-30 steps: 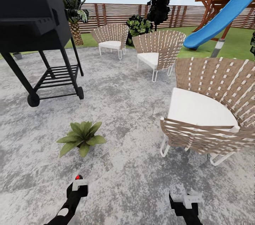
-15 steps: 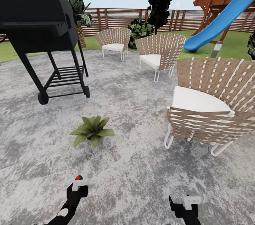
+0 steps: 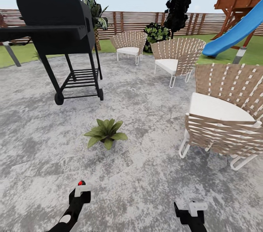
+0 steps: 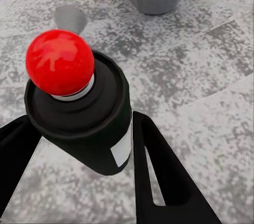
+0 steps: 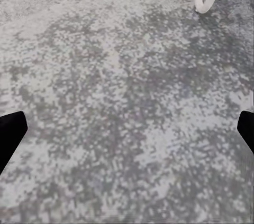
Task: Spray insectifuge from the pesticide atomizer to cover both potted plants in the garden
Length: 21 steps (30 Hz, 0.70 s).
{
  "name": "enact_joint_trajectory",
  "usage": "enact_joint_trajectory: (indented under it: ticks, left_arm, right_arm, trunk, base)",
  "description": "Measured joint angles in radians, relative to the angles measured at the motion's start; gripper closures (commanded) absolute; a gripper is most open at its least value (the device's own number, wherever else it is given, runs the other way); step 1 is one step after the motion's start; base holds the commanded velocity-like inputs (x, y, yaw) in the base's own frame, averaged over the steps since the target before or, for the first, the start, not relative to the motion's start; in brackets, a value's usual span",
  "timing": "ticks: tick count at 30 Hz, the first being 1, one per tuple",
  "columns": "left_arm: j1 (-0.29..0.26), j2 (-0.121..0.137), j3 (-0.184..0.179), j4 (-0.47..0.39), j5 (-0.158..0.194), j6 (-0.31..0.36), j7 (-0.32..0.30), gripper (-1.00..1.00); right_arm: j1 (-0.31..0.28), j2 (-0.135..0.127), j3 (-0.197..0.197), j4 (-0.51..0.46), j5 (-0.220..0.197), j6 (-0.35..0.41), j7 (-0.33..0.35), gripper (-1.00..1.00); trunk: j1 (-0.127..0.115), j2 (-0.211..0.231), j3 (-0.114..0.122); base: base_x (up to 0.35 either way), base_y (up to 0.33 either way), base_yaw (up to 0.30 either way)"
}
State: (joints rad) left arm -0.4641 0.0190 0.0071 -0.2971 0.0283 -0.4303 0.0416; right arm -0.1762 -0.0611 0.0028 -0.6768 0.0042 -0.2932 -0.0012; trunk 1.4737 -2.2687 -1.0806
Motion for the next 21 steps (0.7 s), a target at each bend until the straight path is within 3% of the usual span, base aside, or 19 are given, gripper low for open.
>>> enact_joint_trajectory:
  ticks: [15, 21]
  left_arm:
    - [-0.001, -0.006, -0.013, 0.0, -0.008, 0.01, -0.008, 1.0]
    - [-0.002, -0.002, -0.01, -0.004, -0.007, 0.109, -0.01, 1.0]
  right_arm:
    - [0.0, 0.001, 0.003, 0.008, 0.0, 0.0, 0.004, -1.0]
    - [0.0, 0.002, 0.004, 0.015, -0.001, 0.0, 0.005, -1.0]
  trunk:
    - [0.0, 0.0, 0.015]
    - [0.0, 0.0, 0.021]
  base:
    - [0.0, 0.0, 0.221]
    - [0.0, 0.0, 0.221]
